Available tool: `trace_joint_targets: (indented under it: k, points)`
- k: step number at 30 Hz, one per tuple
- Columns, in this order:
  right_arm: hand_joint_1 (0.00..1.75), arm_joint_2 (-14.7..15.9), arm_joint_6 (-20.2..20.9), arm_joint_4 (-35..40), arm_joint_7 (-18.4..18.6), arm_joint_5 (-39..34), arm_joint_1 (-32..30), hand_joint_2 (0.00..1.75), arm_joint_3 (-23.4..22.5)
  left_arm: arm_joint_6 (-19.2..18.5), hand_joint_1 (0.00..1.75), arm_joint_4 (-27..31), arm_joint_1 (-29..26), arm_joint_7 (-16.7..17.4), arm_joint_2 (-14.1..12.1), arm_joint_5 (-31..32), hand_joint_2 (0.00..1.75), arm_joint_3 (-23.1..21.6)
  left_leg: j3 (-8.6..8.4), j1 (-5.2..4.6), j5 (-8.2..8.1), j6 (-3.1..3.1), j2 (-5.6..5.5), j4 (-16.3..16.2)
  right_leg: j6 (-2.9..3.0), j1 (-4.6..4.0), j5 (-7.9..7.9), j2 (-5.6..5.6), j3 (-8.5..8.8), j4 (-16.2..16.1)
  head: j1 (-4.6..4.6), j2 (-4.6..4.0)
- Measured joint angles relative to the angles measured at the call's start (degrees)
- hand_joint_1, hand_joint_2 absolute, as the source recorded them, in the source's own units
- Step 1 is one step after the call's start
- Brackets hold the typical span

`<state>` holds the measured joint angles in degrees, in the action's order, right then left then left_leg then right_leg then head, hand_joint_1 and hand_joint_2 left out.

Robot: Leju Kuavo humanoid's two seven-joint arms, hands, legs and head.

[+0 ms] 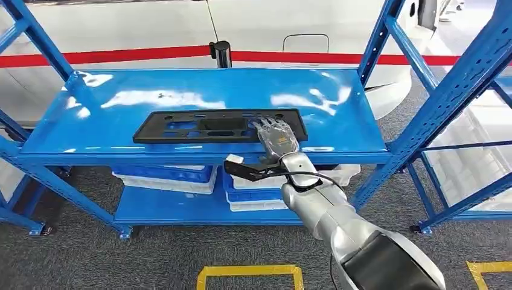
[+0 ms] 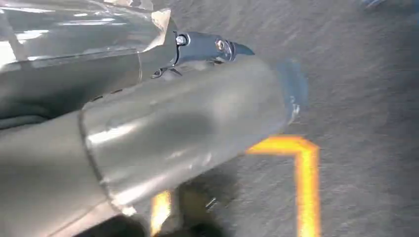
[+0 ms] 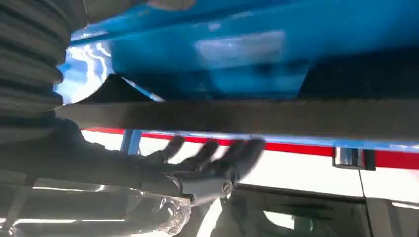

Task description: Take the parts from the cabinet and place them on the table.

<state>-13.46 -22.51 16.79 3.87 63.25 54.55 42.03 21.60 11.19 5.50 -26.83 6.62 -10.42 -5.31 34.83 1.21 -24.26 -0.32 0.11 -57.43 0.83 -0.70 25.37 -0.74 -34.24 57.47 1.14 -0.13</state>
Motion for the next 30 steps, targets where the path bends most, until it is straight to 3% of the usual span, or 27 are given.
trace_joint_targets:
  k: [1, 3, 5, 8, 9, 19, 20, 21, 26, 30]
  points:
    - [1.66, 0.5, -0.4, 0.0, -0.4, 0.0, -0.3, 1.75, -0.4, 2.4, 0.0, 0.0, 0.0, -2.7, 0.2, 0.5, 0.0, 0.0, -0.02, -0.14, -0.24, -0.35, 0.01, 0.0, 0.2, -0.07, -0.06, 0.0, 0.07, -0.1, -0.13, 0.0]
    - [1.66, 1.0, -1.0, 0.0, -1.2, 0.1, -0.7, 1.75, -0.9, 5.0, 0.0, 0.0, 0.3, -4.6, 0.3, 1.2, 0.0, 0.0, -0.02, -0.63, -0.09, 0.4, 0.01, 0.0, -0.18, 0.2, -0.27, 0.03, 0.13, -0.1, -0.11, 0.0]
    - [1.59, 1.3, -1.3, 0.0, -1.4, 0.3, -0.8, 1.75, -1.2, 5.1, 0.0, 0.0, 0.4, -4.6, 0.3, 1.5, 0.0, -0.1, 0.01, -1.03, 0.01, 0.87, 0.0, -0.1, -0.69, 0.39, -0.38, 0.02, 0.05, -0.2, -0.09, 0.0]
    - [1.52, 1.6, -1.3, 0.0, -1.5, 0.6, -0.8, 1.75, -1.7, 7.2, 0.0, 0.0, 0.4, -6.3, 0.5, 2.4, 0.0, -0.4, 0.07, -1.17, 0.23, 1.22, -0.04, -0.1, -1.08, 0.56, -0.59, 0.04, 0.09, -0.3, -0.09, 0.0]
    - [1.54, 1.6, -1.3, 0.0, -1.7, 0.7, -0.8, 1.75, -1.8, 7.9, 0.0, 0.0, 0.4, -7.2, 0.5, 2.8, 1.75, -0.5, 0.09, -1.18, 0.26, 1.27, -0.06, -0.1, -1.2, 0.56, -0.66, 0.04, 0.1, -0.3, -0.07, 0.0]
    - [1.61, 1.9, -2.0, 0.0, -3.0, 1.7, 0.3, 1.75, -2.2, 11.2, 0.0, 0.0, 0.3, -8.0, 0.9, 3.1, 1.75, -0.9, 0.12, -1.17, 0.33, 1.33, -0.28, -0.1, -1.42, 0.72, -0.81, 0.09, 0.17, -0.3, -0.07, 0.0]
    - [1.61, 1.9, -2.0, 0.0, -3.1, 1.9, 0.3, 1.75, -2.2, 11.4, 0.0, 0.0, 0.2, -8.0, 1.0, 3.0, 0.0, -0.9, 0.13, -1.17, 0.33, 1.33, -0.27, -0.1, -1.42, 0.72, -0.81, 0.09, 0.16, -0.3, -0.04, 0.0]
    - [1.62, 2.0, -2.0, 0.0, -3.2, 2.0, 0.3, 1.75, -2.2, 11.5, 0.0, 0.0, 0.2, -8.0, 1.0, 3.0, 1.75, -0.9, 0.13, -1.15, 0.32, 1.33, -0.27, -0.1, -1.42, 0.72, -0.81, 0.09, 0.16, -0.3, -0.02, 0.0]
    - [1.69, 2.1, -3.1, 0.0, -5.4, 0.9, 0.5, 1.75, -2.6, 14.1, 0.0, 0.0, 0.2, -8.9, 1.1, 2.9, 1.75, -0.9, 0.16, -0.98, 0.24, 1.22, -0.26, -0.1, -1.4, 0.72, -0.77, 0.09, 0.14, -0.3, -0.04, 0.0]
    - [1.71, 2.1, -6.3, 1.0, -10.8, -2.0, 1.3, 1.75, -4.2, 14.8, 0.0, 0.0, 0.2, -9.8, 1.1, 2.9, 1.75, -0.9, 0.4, -0.75, 0.24, 1.17, -0.23, -0.1, -1.39, 0.72, -0.77, 0.1, 0.08, -0.3, -0.05, 0.0]
